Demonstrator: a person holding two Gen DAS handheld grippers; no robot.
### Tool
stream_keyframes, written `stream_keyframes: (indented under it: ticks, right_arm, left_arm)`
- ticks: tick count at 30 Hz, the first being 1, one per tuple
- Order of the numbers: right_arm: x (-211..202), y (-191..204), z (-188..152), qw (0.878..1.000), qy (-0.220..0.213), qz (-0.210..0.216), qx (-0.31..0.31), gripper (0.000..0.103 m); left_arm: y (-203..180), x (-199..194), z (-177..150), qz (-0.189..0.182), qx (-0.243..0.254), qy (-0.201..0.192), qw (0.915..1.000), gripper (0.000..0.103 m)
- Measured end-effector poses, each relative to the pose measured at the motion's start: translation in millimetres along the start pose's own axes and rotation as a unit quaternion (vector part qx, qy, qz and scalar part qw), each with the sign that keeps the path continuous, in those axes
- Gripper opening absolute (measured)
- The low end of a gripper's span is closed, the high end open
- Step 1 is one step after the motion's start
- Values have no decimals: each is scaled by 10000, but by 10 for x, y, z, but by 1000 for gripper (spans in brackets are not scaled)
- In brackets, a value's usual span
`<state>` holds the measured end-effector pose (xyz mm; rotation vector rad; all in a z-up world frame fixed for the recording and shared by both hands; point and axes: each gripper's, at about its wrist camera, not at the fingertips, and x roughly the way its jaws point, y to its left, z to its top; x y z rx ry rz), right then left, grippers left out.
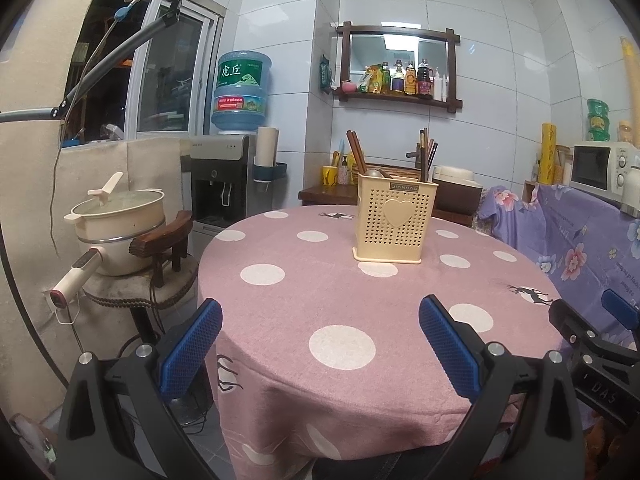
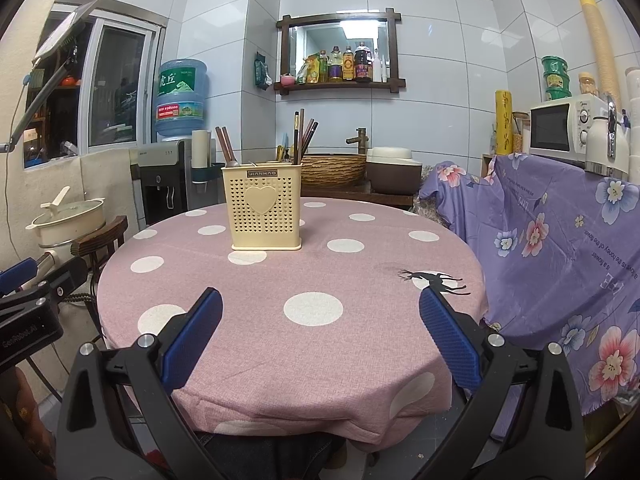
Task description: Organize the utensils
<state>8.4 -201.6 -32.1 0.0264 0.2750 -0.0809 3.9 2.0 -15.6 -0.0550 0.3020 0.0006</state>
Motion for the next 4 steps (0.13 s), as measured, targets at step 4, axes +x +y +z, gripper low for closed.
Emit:
stream_keyframes:
  ticks: [4]
  right_arm:
    - [4, 0, -8, 10000, 17, 3, -1, 97]
  left_arm:
    - [14, 8, 4, -2, -23, 15, 10000, 98]
